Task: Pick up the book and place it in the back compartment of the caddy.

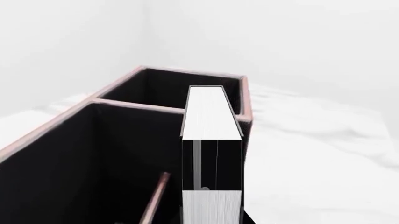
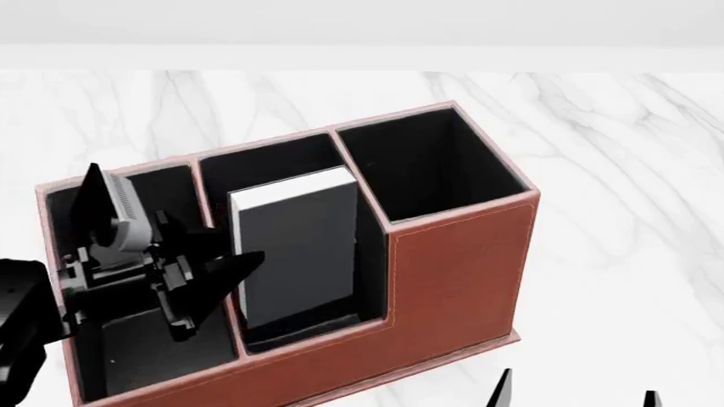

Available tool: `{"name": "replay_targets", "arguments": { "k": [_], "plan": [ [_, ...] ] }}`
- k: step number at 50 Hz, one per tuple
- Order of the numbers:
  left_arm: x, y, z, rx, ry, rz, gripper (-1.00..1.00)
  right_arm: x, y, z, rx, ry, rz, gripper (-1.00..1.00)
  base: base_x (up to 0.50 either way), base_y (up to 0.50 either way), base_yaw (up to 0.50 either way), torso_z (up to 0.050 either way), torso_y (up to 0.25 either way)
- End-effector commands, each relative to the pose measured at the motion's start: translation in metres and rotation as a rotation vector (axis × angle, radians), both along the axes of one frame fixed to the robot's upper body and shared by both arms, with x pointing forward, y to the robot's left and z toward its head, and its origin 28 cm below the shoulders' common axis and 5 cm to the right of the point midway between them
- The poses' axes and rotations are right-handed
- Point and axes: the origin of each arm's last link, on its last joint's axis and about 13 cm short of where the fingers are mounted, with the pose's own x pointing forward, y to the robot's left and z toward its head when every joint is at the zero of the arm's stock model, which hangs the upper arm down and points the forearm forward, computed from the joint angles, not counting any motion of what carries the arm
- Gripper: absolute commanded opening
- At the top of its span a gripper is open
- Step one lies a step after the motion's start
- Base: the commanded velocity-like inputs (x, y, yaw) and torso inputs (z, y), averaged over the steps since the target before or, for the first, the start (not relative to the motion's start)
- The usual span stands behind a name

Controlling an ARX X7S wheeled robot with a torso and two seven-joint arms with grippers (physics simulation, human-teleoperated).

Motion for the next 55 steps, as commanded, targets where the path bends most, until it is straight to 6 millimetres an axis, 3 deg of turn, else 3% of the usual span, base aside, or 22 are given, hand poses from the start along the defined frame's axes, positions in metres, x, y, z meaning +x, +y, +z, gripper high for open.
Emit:
{"name": "replay_targets", "arguments": {
  "k": [1,36,37,55],
  "plan": [
    [0.006,-0.008,0.011,-0.099,-0.035,0.027,-1.0,-0.001,-0.001,0.001,0.004,-0.002,-0.002,1.0,0.0,0.0,0.0,0.0,0.0],
    [0.004,-0.009,0.004,-0.08,-0.009,0.154,-1.0,0.0,-0.001,0.0,0.008,0.004,-0.003,1.0,0.0,0.0,0.0,0.0,0.001],
    [0.004,-0.009,0.003,-0.08,-0.002,0.157,1.0,0.001,-0.001,0.0,0.008,0.006,-0.002,1.0,0.0,0.0,0.0,0.0,0.0],
    [0.005,-0.013,0.004,-0.08,-0.022,0.207,1.0,0.001,-0.001,-0.001,0.011,0.007,-0.001,1.0,0.0,0.0,0.0,0.0,0.0]
  ]
}}
